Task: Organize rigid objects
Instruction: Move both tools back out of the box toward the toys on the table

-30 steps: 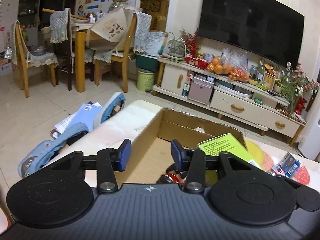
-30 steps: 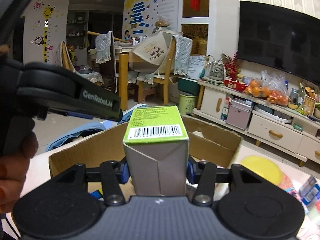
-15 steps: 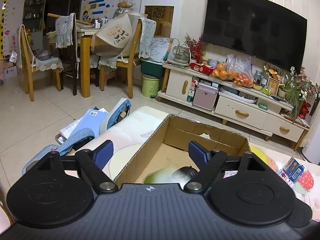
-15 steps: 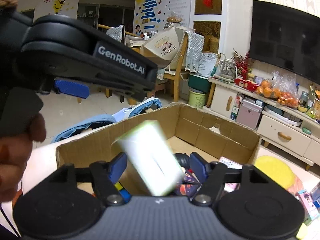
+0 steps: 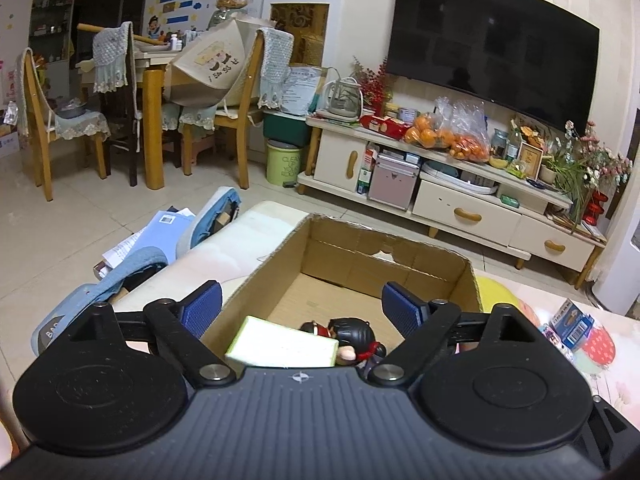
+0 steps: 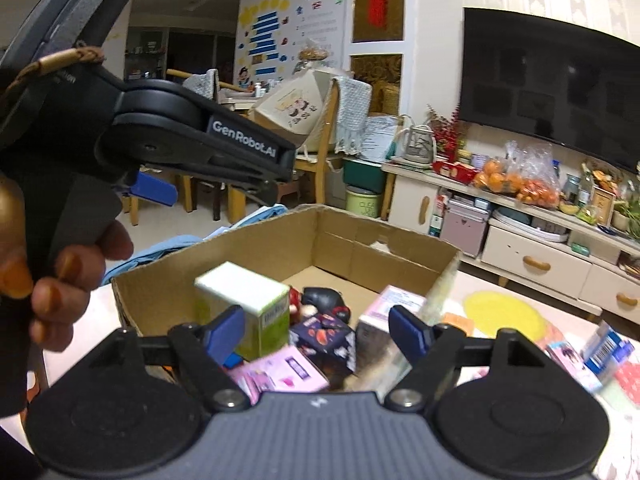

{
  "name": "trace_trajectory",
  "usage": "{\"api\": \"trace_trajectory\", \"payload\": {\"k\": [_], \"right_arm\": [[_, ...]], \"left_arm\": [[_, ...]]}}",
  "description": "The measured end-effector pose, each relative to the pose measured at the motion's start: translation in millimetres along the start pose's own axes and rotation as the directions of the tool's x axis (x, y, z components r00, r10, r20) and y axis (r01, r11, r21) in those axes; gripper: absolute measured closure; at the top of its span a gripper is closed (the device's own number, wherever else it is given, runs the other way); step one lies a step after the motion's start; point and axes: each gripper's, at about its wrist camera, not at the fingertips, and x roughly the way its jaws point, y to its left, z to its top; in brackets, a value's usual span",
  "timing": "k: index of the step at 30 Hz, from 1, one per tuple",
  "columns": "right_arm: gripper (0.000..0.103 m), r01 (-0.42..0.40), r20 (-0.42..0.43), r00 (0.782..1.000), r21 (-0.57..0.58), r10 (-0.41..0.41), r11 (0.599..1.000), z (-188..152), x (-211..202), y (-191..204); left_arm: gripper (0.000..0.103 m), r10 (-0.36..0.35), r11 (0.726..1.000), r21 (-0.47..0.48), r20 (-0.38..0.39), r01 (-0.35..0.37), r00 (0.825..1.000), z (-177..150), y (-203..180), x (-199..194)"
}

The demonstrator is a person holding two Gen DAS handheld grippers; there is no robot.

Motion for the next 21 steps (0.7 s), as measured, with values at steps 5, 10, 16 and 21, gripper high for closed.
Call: {"api": "trace_trajectory", "payload": {"k": [5,10,16,21], "right_arm": [[0.021,0.03,0.009,1.0,0.019,-0.03,0.999,-10,-7,-6],[0.015,0.046,0.01,0.999,0.041,-0.047,0.998,-17,-12,-12],[0.015,0.065,0.004,0.998,0.057,-0.066,0.996,-27,-16,-19],[0.01,0.07,0.014,0.997,0.085,-0.071,0.994,-36,-21,-30]], "left_arm": [[0.0,-0.022,0.999,0.036,-0.008,0.022,1.0,-2,-2,0],[0.0,-0.046,0.996,0.073,-0.019,0.047,0.999,-5,-7,0],[0.0,-0.064,0.993,0.097,-0.04,0.068,0.997,-8,-7,3],[0.0,-0.076,0.991,0.102,-0.056,0.082,0.995,-9,-8,5]]}}
